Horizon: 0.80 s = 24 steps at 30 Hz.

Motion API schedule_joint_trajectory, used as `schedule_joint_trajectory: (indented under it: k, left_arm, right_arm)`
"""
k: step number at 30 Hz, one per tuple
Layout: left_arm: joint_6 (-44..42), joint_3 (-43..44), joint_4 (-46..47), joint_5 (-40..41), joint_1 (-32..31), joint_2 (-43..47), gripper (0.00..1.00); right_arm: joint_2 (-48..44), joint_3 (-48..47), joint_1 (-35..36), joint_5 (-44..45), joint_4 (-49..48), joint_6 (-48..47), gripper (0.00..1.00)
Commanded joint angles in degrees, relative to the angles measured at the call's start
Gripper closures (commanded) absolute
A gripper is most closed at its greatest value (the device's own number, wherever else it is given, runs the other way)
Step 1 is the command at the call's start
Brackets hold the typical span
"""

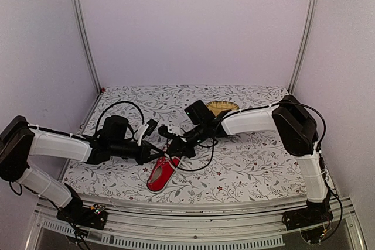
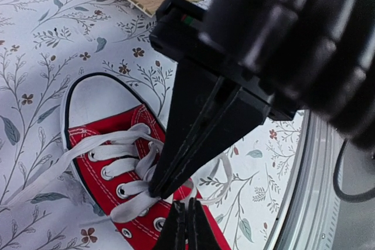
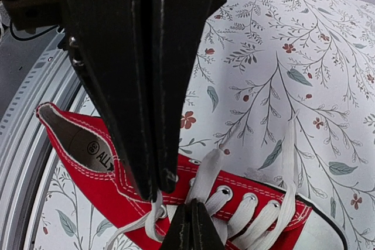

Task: Tie the shoes

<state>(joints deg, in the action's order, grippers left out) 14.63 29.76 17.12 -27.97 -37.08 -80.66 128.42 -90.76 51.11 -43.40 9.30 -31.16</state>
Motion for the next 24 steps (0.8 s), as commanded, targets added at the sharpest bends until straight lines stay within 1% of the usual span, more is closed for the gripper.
schedule_joint_trajectory:
  k: [1,5,7,11,15,18,21,24]
  left_arm:
    - [-1.0,1.4,3.1,-4.0,0.9,0.1,1.00]
    - [-1.3,1.2,3.3,-4.6,1.2,0.6,1.00]
    - [-1.0,0.9,3.0,-2.8,1.4,1.0,1.00]
    - [-0.2,-0.1,3.9,-0.5,2.0,2.3,1.00]
    - [0.3,-1.1,5.2,0.0,2.7,2.8,1.00]
    - [0.7,-1.2,5.6,-0.3,3.1,2.7,1.00]
    - [1.0,-1.5,6.3,-1.8,3.2,2.3,1.00]
    - [1.2,-1.5,6.3,-4.0,3.2,1.6,1.00]
  right_arm:
    - [1.9,-3.0,-0.1,-2.9,-0.5,-0.7,0.98]
    - [2.5,-4.2,-1.2,-4.1,-1.6,0.2,0.98]
    - [2.2,-4.5,-1.4,-6.1,-1.2,1.0,0.98]
    - [1.8,-4.5,-1.4,-11.1,3.8,-0.2,0.98]
    - [2.1,-4.1,-1.4,-13.4,9.8,-2.7,0.98]
    - [2.1,-3.3,-1.4,-15.2,11.7,-4.0,0.98]
    - [2.4,-3.3,-1.4,-16.7,11.6,-4.1,0.98]
    - [2.5,-2.9,-1.4,-16.6,8.3,-2.7,0.98]
